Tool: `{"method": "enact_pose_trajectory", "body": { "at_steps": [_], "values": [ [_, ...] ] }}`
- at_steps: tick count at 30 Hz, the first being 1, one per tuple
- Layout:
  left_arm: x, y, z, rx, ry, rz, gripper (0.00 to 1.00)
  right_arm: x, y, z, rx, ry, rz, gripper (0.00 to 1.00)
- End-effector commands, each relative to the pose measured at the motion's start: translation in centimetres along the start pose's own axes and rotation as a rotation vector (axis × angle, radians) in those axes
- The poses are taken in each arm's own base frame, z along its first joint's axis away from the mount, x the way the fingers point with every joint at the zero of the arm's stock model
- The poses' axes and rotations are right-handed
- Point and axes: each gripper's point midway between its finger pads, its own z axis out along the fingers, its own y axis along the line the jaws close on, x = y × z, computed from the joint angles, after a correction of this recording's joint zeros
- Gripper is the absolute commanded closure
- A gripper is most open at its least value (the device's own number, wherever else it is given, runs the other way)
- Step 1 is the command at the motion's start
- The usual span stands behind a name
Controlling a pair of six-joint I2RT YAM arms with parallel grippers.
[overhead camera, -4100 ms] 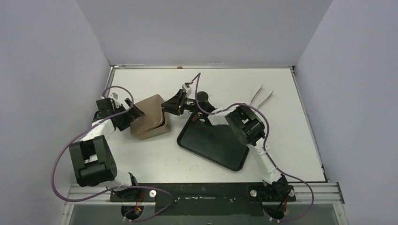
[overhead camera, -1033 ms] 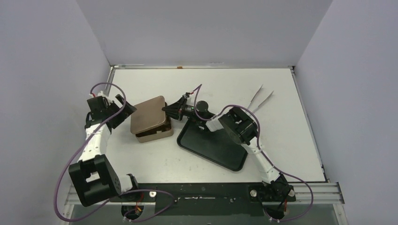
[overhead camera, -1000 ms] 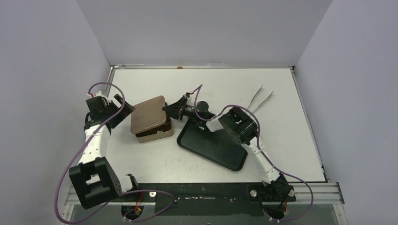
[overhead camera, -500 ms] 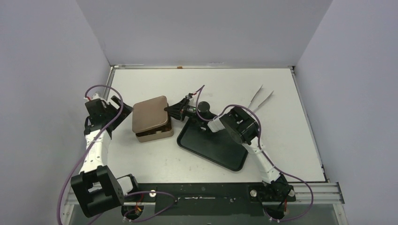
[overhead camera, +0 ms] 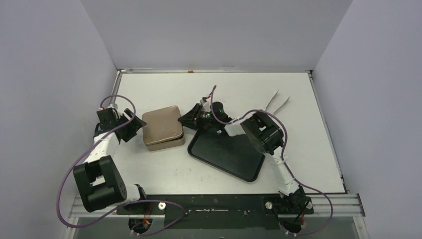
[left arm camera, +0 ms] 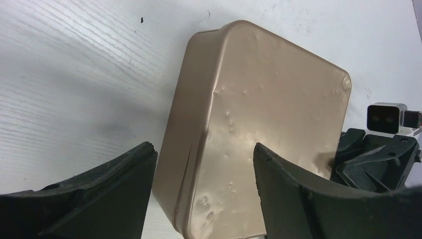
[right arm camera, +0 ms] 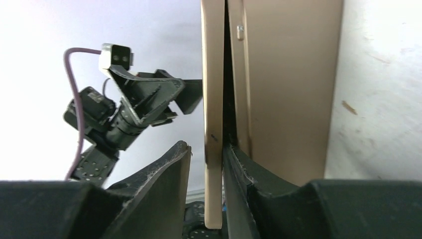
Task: Pack the chocolate
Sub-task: Close the box lid on the packing box.
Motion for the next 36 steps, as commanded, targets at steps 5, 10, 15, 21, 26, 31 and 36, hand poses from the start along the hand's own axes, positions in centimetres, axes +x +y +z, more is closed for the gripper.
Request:
{"method": "enact_pose_trajectory", "body": {
  "at_steps": [5,10,15,21,26,31,36],
  "values": [
    [-1.5,-1.0,0.3,0.058,-0.040,0.067,0.36,-1.3,0.9,-2.2,0.114,-0.044,-0.178,0.65],
    [-2.1,-1.2,0.2,0.047,-0.043,0.081,0.38,-2.2,0.5,-3.1,0.208,-0.082,-0.264,0.61],
    [-2.8,-1.2,0.3,0.035,-0.057,0.092,0.37,-3.2,0.3,-3.5,0.303,-0.115,-0.358,0.55],
    [-2.8,-1.2,1.2,0.035,-0.018,0.105,0.38,-2.8,0.9,-2.7,0.318,-0.104,-0.421,0.48],
    [-2.8,-1.3,1.4,0.037,-0.014,0.118,0.44,-2.3,1.6,-1.8,0.293,-0.094,-0.452,0.47],
    [-2.3,-1.6,1.5,0.048,0.002,0.133,0.50,-2.0,2.8,-1.4,0.278,-0.114,-0.480,0.48],
    [-1.6,-2.0,1.6,0.067,0.018,0.143,0.54,-2.1,3.9,-1.7,0.282,-0.149,-0.507,0.50]
  ]
}}
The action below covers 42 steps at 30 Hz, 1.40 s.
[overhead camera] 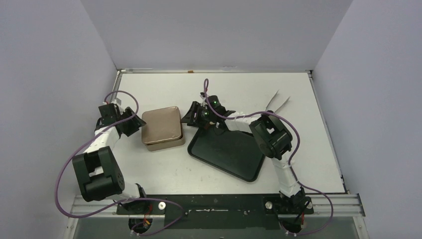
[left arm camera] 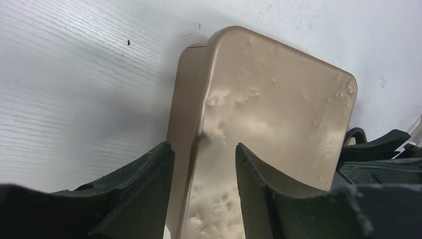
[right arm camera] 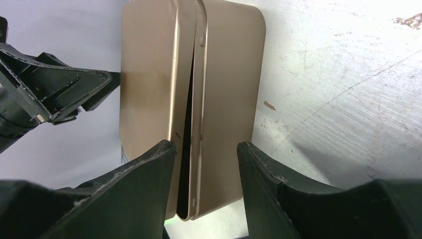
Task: Pack the chocolate
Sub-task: Close the box lid on the packing box.
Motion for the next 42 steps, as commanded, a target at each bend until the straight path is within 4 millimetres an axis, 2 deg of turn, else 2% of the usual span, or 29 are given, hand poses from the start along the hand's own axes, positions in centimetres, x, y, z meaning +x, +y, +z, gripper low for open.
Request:
{"method": "enact_pose_trajectory", "body": {
  "at_steps": [1,11,17,25,28,33,38,42],
  "values": [
    [-0.9,-1.5,-0.1,0.052,-0.011,0.044,0.54,-3.4,5.6,-2.1,-0.070,-0.121,-0.100,0.50],
    [-0.2,-2.4,-0.2,0.074,0.013,0.058,0.60,-2.9,6.0,-1.8,-0.069,-0.113,-0.120,0.48],
    [-0.3,-2.9,-0.9,0.081,0.006,0.059,0.62,-2.5,6.2,-0.8,-0.050,-0.082,-0.160,0.52],
    [0.2,-2.4,-0.7,0.064,0.017,0.062,0.62,-1.7,4.5,0.1,0.002,-0.051,-0.175,0.61],
    [0.2,-2.6,-0.8,0.062,0.015,0.071,0.62,-1.2,4.2,0.3,0.014,-0.036,-0.188,0.66],
    [0.8,-3.3,-0.8,0.056,0.025,0.100,0.62,-0.6,3.9,0.7,0.057,-0.008,-0.213,0.68],
    [1.2,-3.2,-0.9,0.032,0.029,0.118,0.62,-0.3,3.9,0.9,0.060,-0.001,-0.226,0.75],
    [0.9,-3.4,-1.3,0.034,0.012,0.128,0.62,-0.3,4.9,0.7,0.041,-0.005,-0.255,0.79]
  ]
}}
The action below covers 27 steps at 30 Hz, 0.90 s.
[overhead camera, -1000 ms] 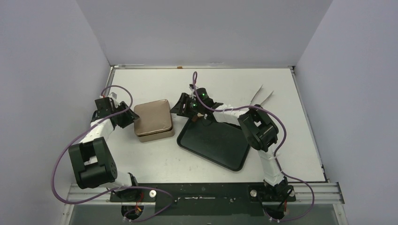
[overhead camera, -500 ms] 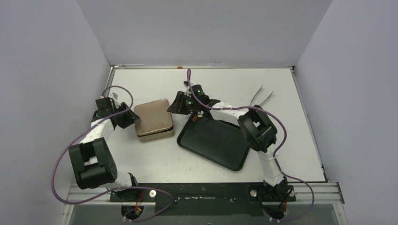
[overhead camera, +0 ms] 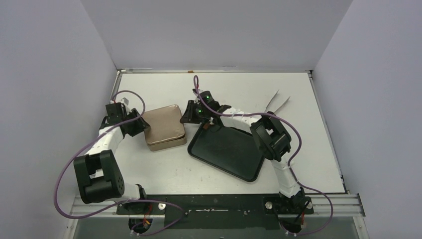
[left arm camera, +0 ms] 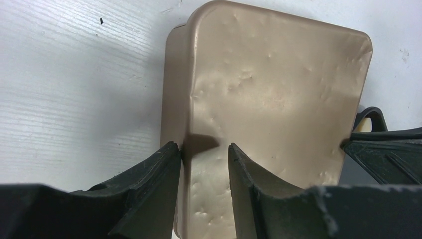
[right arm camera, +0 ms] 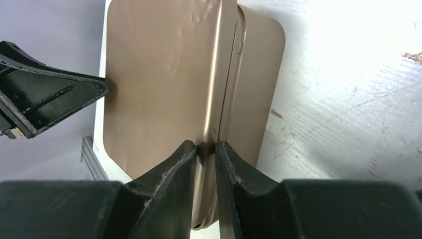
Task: Pack the chocolate
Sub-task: Close the box lid on the packing box.
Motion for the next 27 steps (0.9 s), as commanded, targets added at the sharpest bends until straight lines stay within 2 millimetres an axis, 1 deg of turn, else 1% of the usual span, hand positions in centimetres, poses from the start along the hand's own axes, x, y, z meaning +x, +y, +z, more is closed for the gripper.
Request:
{"method": "enact_pose_trajectory", "body": {
  "at_steps": [1,9,13,19,27],
  "values": [
    [-1.5,-1.9,-1.5,0.044,-0.049,0.037,0.62,-1.0,3.2,-0.1,-0.059,-0.032,-0.081,0.79],
    [-2.4,-3.2,-2.7,0.082,-0.073,0.043,0.63,-1.4,5.2,-1.2,-0.104,-0.040,-0.091,0.80],
    [-2.4,-2.8,-2.6,0.062,-0.072,0.048,0.62,-1.4,6.0,-1.4,-0.127,-0.044,-0.084,0.79],
    [-1.6,-2.0,-2.0,0.039,-0.048,0.043,0.62,-1.5,6.5,-1.8,-0.140,-0.050,-0.077,0.79],
    [-2.1,-1.9,-2.2,0.020,-0.053,0.051,0.62,-1.5,7.2,-2.1,-0.152,-0.050,-0.104,0.79]
  ]
}}
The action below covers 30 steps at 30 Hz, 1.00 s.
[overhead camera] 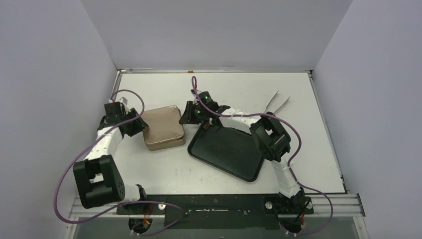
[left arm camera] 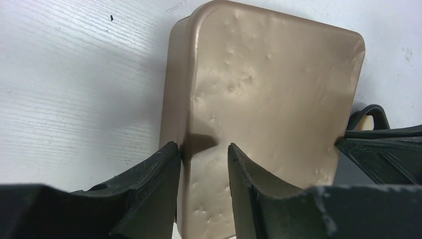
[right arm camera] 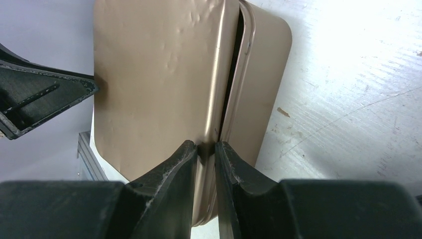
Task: Pack the chocolate
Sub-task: Close the box lid on the packing box.
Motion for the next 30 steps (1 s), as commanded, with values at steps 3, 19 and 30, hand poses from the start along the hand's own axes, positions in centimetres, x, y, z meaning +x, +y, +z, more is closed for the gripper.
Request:
{"method": "enact_pose_trajectory", "body": {
  "at_steps": [3,19,30],
  "values": [
    [-1.8,-1.7,-0.7,0.043,-0.036,0.038,0.62,-2.3,7.1,-2.3,-0.156,-0.066,-0.083,0.79],
    [-2.7,-1.9,-0.5,0.037,-0.054,0.034,0.62,-1.6,8.4,-3.0,-0.179,-0.075,-0.088,0.79],
    [-1.6,-1.6,-0.2,0.046,-0.038,0.033,0.62,-1.0,7.7,-3.2,-0.164,-0.079,-0.088,0.79]
  ]
}}
